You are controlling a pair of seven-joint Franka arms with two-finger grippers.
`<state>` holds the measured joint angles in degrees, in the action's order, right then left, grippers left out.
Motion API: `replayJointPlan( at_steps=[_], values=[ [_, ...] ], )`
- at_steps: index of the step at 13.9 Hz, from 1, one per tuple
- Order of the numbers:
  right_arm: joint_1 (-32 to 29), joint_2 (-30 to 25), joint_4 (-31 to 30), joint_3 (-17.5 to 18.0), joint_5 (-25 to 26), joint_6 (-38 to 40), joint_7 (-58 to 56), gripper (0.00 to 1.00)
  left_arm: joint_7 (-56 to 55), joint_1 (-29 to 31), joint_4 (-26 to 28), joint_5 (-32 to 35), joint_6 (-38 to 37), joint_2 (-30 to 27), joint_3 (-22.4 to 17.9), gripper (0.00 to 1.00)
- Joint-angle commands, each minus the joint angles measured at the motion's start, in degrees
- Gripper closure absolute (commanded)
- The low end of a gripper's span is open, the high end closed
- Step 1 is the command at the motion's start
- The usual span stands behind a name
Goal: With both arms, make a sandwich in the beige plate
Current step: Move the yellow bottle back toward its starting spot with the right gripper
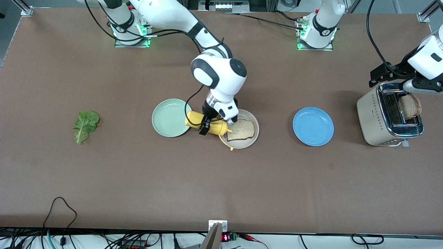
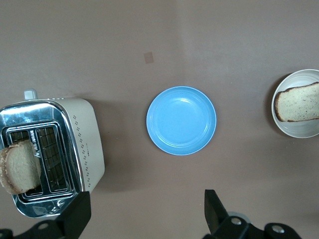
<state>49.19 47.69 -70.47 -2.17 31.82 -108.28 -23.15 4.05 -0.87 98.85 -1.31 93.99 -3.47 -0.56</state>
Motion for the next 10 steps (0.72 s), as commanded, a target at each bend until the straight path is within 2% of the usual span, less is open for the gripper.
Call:
replayJointPlan(
  at_steps=[1,6,10],
  values=[
    [3.1,3.3,4.4,-2.6,1.2,2.3,2.4,0.58,1.4,0.7,-0.4,-0.3,-0.9,-0.4,0.6,0.0],
    [3.0,3.2,4.4,-2.5,1.0,1.8,2.5,0.57,1.4,0.7,-0.4,-0.2,-1.0,-0.4,0.7,0.0],
    [1.7,1.0,4.4,-2.3,-1.0,3.0,-0.1,0.57,1.4,0.7,-0.4,-0.2,-1.0,-0.4,0.7,0.0]
  ],
)
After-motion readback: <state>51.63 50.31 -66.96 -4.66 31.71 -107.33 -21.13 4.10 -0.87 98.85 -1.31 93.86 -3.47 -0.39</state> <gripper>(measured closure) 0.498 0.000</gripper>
